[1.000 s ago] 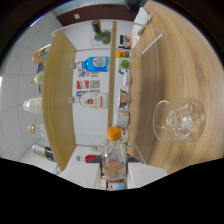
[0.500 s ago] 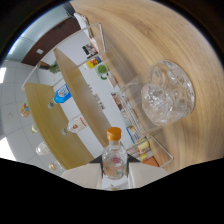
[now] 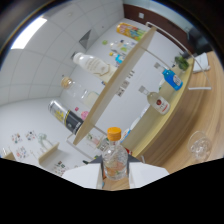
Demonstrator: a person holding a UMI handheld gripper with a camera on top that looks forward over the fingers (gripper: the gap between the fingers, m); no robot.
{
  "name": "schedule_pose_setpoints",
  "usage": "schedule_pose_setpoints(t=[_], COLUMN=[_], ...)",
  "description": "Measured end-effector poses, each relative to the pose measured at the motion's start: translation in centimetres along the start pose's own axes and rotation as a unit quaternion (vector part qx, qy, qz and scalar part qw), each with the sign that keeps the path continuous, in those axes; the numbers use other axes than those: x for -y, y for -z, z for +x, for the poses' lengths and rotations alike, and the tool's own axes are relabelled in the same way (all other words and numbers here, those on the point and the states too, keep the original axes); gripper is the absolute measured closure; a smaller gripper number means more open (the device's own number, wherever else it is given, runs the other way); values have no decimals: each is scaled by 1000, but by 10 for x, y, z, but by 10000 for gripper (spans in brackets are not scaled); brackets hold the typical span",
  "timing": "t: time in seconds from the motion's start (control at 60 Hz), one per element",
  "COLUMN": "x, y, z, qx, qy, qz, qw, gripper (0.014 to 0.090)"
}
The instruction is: Make me a cup of Mount Fuji.
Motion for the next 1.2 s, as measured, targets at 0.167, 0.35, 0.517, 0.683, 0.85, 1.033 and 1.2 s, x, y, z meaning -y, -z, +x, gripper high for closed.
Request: schedule_pose_setpoints(t=[0.167,0.35,0.517,0.683,0.85,1.033,1.2], x=[-58,-128,-171,-193,-205,-211,-212], y=[-12,-30,-38,-39,-37,-31,-23], z=[5,56,94,117,132,139,138], qx=[-45,-102,-140,-166,-185,-189,-180], qy=[240,376,408,413,398,393,400], qz=[-41,-108,-164,-201,-226,-248,-255], qw=[969,915,887,873,870,865,862], gripper=[694,696,695,694,692,685,656])
